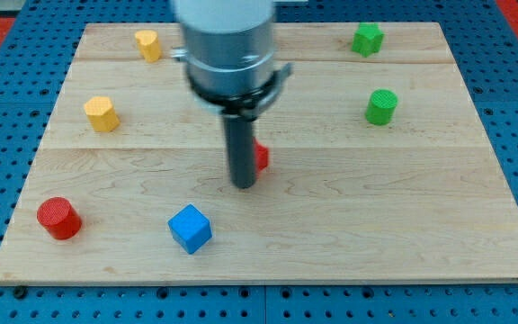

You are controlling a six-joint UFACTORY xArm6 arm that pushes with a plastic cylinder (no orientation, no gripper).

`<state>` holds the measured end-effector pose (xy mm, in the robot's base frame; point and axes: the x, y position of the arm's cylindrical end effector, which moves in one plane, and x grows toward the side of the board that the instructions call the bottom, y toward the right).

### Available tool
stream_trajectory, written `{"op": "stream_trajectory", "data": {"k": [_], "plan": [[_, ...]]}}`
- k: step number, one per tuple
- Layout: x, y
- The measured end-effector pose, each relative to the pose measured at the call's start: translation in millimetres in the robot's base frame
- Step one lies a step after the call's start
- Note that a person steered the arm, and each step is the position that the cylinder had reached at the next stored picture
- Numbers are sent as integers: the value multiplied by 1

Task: Slide the red star towards the green circle

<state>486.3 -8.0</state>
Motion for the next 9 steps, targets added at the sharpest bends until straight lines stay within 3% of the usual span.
{"op": "stream_trajectory", "data": {"k": [1,2,3,4,5,7,8,9], "plan": [[-49,8],[-68,21],[-78,-65],[-95,-52],[-95,57],[-106,1],[-174,37],[-168,112]]}}
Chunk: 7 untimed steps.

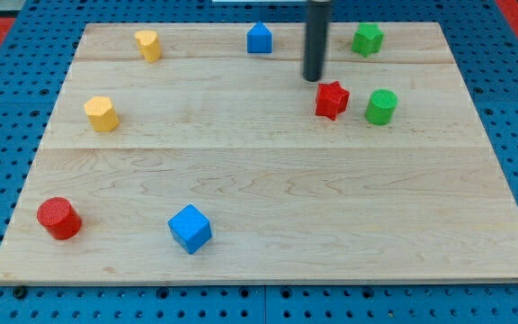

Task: Slide the red star towards the green circle

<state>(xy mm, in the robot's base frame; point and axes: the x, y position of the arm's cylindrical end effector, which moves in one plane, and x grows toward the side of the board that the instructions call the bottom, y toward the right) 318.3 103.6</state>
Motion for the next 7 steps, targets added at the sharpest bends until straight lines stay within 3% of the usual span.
{"op": "stream_trajectory", "data": {"k": [1,3,5,7], "plan": [[3,23],[6,-12],[10,48],[33,25]]}}
